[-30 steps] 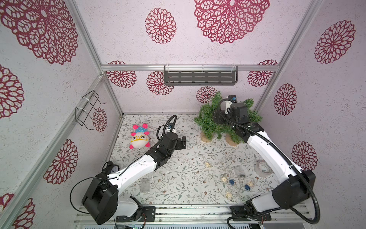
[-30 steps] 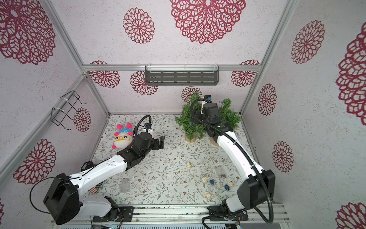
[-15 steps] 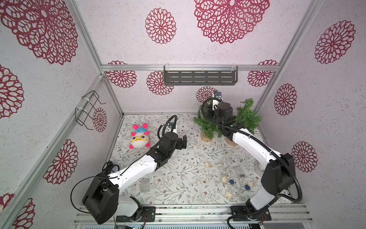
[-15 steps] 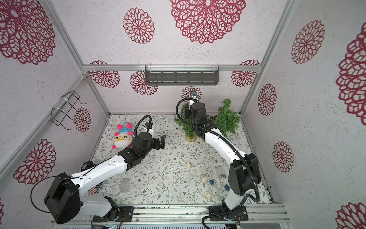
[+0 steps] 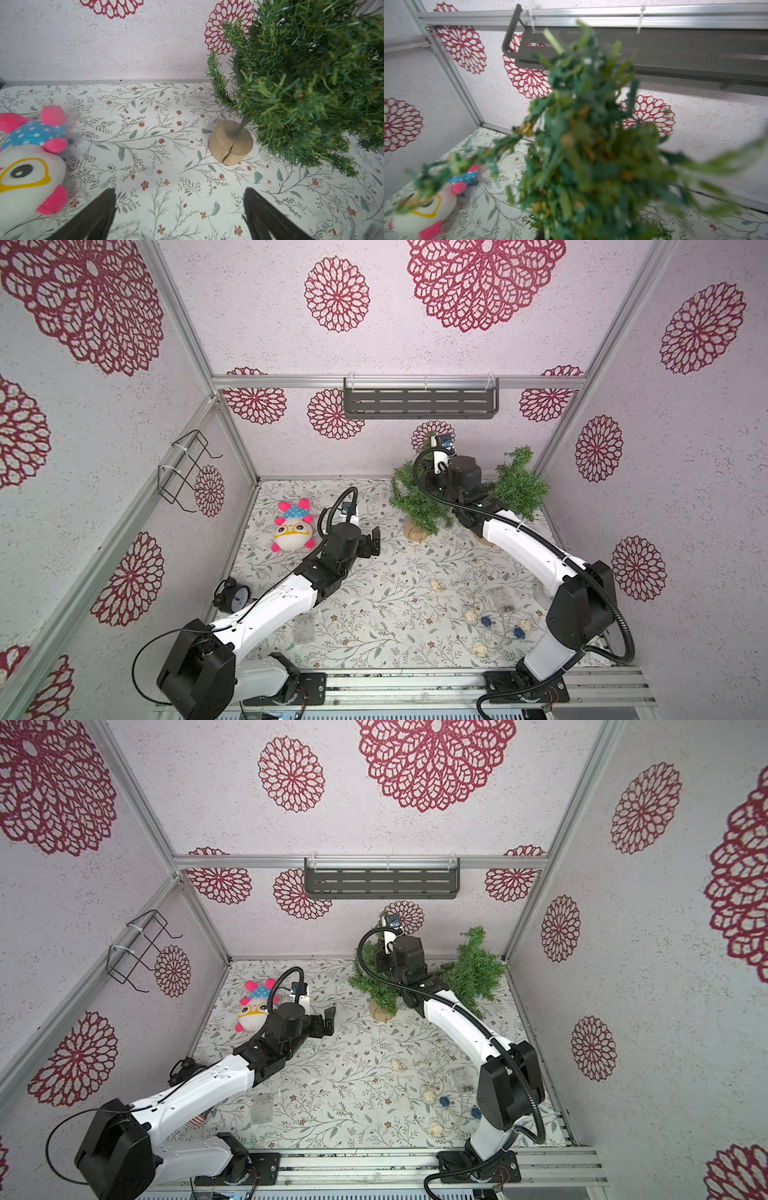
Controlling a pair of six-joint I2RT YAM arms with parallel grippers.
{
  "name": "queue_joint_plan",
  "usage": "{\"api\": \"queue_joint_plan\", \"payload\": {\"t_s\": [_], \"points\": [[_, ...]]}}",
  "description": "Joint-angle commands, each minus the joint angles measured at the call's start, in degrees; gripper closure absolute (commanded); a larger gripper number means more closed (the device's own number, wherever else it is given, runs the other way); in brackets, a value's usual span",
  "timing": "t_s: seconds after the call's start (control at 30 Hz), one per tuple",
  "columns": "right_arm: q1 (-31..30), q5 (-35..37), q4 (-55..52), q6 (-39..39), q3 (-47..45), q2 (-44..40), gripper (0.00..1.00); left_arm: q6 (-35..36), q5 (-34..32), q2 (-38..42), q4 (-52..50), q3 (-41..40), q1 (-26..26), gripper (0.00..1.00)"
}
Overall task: Wrap string light around the christmas tree
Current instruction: Move the christmas tree to the center of the board.
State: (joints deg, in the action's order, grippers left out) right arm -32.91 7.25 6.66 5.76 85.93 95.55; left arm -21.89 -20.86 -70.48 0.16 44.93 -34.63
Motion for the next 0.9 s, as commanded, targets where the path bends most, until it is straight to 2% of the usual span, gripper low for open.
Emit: {"api": "queue_joint_plan", "payload": {"t_s": [0.0, 0.17, 0.3, 0.33, 0.53, 0.67, 0.87], "points": [[-2.6, -4.2, 3.9, 3.5, 3.4, -3.0, 1.00, -0.7, -0.2, 3.8, -2.4, -1.9, 1.5, 0.02], [-7.0, -2.7, 3.2, 0.6, -0.3, -3.0, 1.00, -2.3, 0.6, 8.5, -3.7, -5.0, 2.4, 0.02], [-7.4, -3.8, 3.7, 2.3, -2.0, -3.1, 1.00, -3.0, 0.8, 9.9, -5.4, -5.7, 2.5, 0.03], [-7.5, -4.0, 3.6, 2.6, -2.2, -3.1, 0.97, -3.1, 0.9, 10.3, -5.8, -5.7, 2.5, 0.03], [-7.7, -4.9, -0.2, 2.8, -1.1, -4.4, 0.71, -4.2, 3.0, 11.7, -6.0, -6.4, 2.5, 0.03], [-7.7, -8.0, -6.5, 3.3, 0.6, -5.7, 0.47, -4.9, 4.4, 11.2, -5.3, -6.4, 2.3, 0.02], [-7.6, -10.7, -11.7, 4.3, -1.4, -10.1, 0.22, -5.0, 5.4, 10.7, -4.9, -6.0, 1.2, 0.02]]}}
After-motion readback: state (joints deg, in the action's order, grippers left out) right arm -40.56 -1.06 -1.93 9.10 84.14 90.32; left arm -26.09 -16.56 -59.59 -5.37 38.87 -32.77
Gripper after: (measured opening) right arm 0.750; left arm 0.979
